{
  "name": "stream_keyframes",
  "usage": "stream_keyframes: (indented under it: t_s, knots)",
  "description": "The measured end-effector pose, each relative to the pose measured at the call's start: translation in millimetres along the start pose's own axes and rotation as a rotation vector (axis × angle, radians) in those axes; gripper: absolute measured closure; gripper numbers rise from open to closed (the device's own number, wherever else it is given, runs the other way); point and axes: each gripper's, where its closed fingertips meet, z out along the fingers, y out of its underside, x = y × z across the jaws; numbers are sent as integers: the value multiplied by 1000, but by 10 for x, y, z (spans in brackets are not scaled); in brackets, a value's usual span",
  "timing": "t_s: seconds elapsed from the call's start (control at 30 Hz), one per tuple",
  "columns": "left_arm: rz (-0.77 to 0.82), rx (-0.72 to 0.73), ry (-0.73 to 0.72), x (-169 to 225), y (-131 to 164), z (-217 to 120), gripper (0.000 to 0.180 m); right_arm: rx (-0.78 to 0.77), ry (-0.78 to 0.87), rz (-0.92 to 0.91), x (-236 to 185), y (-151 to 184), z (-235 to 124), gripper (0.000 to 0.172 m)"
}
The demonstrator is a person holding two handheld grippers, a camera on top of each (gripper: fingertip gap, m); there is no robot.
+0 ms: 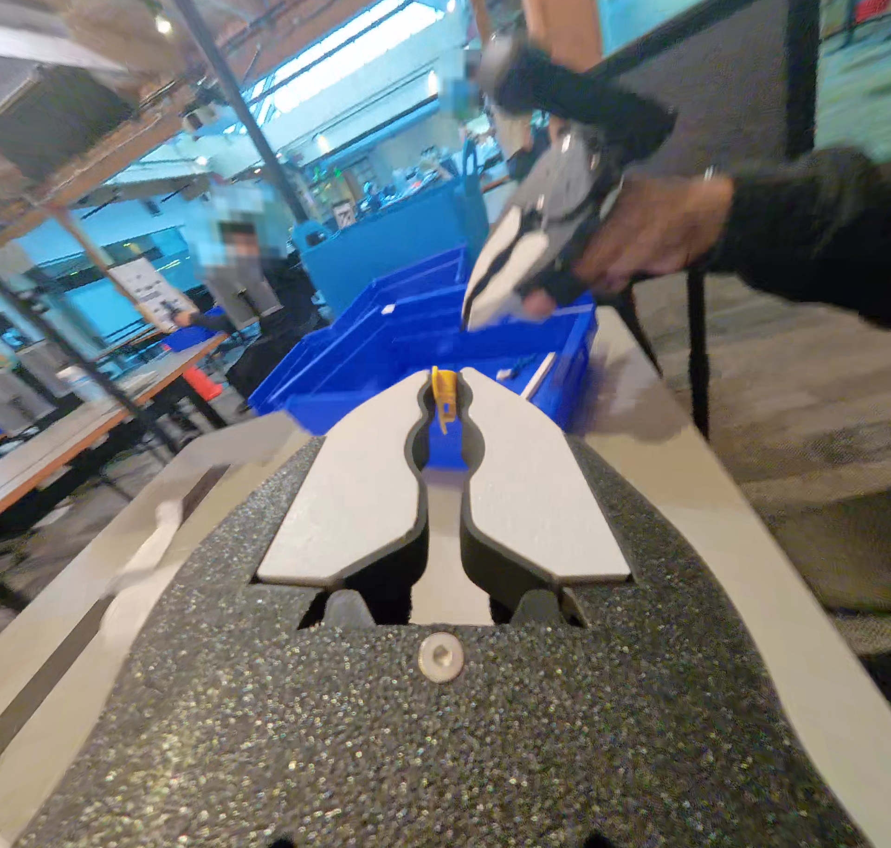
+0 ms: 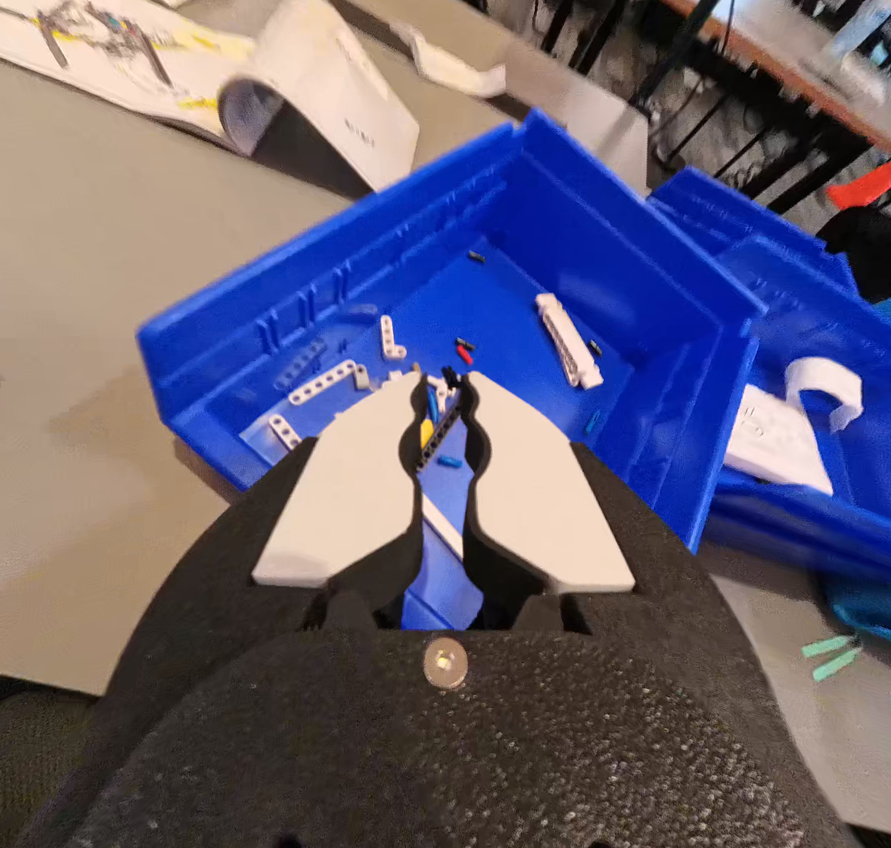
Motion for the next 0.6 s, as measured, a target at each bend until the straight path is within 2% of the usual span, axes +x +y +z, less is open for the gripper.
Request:
stream_keyframes:
  t_s: [0.13,0.23,0.3,0.43,0.5,0.6]
  knots:
    - [-26,21,72,84,-221,680,171,-20,2,29,49,194,18,148]
    - [-64,-34,94,103,-110,1047,171,28,-12,32,27,166,-63,146]
    - [-104,-94,112,115,51,1183,164,55,-22,18,-7,140,-113,145]
    - [-178,-130,103,57,255,1196,147,115,-50,-35,-156,37,-195,145]
    - [-224,-122,88,-6,272,1124,136,126,-59,-61,-234,-15,-221,145]
    - [-302,-62,49,-158,194,883,132,176,-87,-97,-401,-175,-295,145]
